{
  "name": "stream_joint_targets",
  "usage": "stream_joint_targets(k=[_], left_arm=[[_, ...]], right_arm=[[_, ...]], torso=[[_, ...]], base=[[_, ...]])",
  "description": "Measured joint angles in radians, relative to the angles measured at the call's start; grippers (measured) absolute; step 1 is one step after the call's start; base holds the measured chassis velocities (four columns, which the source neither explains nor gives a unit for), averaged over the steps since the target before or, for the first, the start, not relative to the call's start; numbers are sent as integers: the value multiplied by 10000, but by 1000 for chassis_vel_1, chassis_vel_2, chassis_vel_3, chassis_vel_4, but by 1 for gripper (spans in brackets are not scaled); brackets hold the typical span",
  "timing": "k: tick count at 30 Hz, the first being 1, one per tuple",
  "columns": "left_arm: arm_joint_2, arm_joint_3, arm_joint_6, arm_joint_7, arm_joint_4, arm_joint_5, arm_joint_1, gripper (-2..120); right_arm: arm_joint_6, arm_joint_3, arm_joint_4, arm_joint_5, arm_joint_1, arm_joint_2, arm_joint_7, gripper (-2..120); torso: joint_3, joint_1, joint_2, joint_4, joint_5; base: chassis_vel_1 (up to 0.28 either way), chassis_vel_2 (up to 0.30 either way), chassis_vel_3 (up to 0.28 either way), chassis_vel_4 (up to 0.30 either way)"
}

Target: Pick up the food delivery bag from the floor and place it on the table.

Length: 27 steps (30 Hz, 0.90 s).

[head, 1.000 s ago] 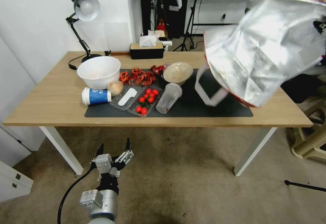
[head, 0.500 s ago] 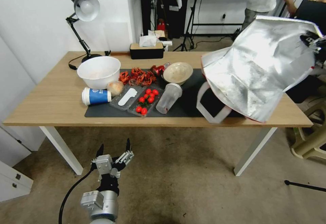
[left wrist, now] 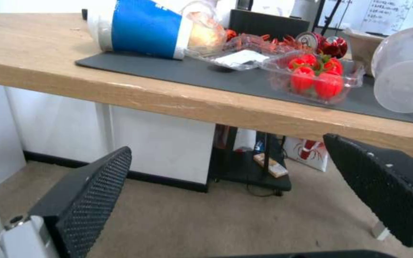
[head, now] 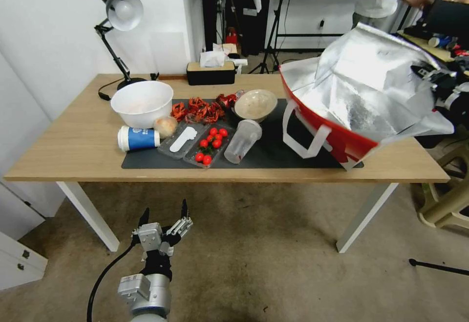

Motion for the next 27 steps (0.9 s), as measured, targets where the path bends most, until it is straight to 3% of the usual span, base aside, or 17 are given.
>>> stream_joint_targets(k=[22, 27], left_arm=[[-61, 10, -56, -6, 85, 112, 32, 100], [-43, 7, -62, -8, 85, 112, 41, 100]], right_arm=[[-279, -846, -640, -219, 874, -96, -143, 0], [-279, -1078, -720, -406, 1117, -175, -248, 17]], torso=[[1, 0, 0, -1, -1], [0, 0, 0, -1, -1]], base=[[0, 0, 0, 0], [0, 0, 0, 0]])
